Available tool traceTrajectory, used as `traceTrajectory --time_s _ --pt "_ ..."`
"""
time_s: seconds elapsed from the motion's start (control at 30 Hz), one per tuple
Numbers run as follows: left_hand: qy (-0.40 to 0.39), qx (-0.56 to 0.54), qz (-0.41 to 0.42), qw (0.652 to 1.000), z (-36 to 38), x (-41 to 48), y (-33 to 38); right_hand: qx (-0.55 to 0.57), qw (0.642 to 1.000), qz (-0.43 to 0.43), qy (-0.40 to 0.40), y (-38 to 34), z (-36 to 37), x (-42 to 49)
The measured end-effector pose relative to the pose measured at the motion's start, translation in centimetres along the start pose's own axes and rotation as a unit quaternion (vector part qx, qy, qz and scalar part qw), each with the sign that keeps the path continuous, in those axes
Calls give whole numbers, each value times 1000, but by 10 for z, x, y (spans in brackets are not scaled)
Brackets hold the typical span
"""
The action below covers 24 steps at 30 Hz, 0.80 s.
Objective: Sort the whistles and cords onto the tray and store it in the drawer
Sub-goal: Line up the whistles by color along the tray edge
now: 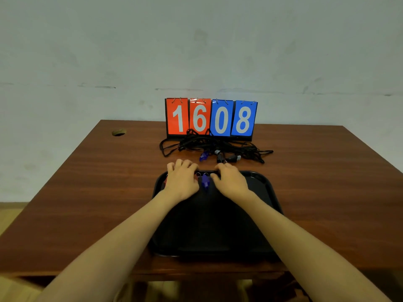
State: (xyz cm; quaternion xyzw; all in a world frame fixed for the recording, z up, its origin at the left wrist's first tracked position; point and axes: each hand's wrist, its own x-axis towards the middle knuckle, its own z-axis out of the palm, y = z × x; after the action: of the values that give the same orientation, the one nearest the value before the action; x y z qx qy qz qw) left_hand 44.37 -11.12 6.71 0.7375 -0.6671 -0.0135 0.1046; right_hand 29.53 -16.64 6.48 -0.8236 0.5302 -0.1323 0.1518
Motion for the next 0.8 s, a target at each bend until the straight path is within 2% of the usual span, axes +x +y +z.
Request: traceTrajectory --time_s 0.23,0.5,0.63,0.7,0.8 --pt "-23 -2 13 1000 1 60 7 -15 999 9 40 22 -15 60" --pt "-77 -23 -22 996 29 118 -4 -48 998 -22 -28 12 4 143" --pt "-59 -81 -39 994 35 133 -5 -96 994 -22 -41 14 11 166" --pt "-49 -105 -39 993 33 139 -8 -87 996 -30 -6 16 6 174" --pt "-10 -122 -25 992 30 147 -12 -51 993 -36 95 17 -9 181"
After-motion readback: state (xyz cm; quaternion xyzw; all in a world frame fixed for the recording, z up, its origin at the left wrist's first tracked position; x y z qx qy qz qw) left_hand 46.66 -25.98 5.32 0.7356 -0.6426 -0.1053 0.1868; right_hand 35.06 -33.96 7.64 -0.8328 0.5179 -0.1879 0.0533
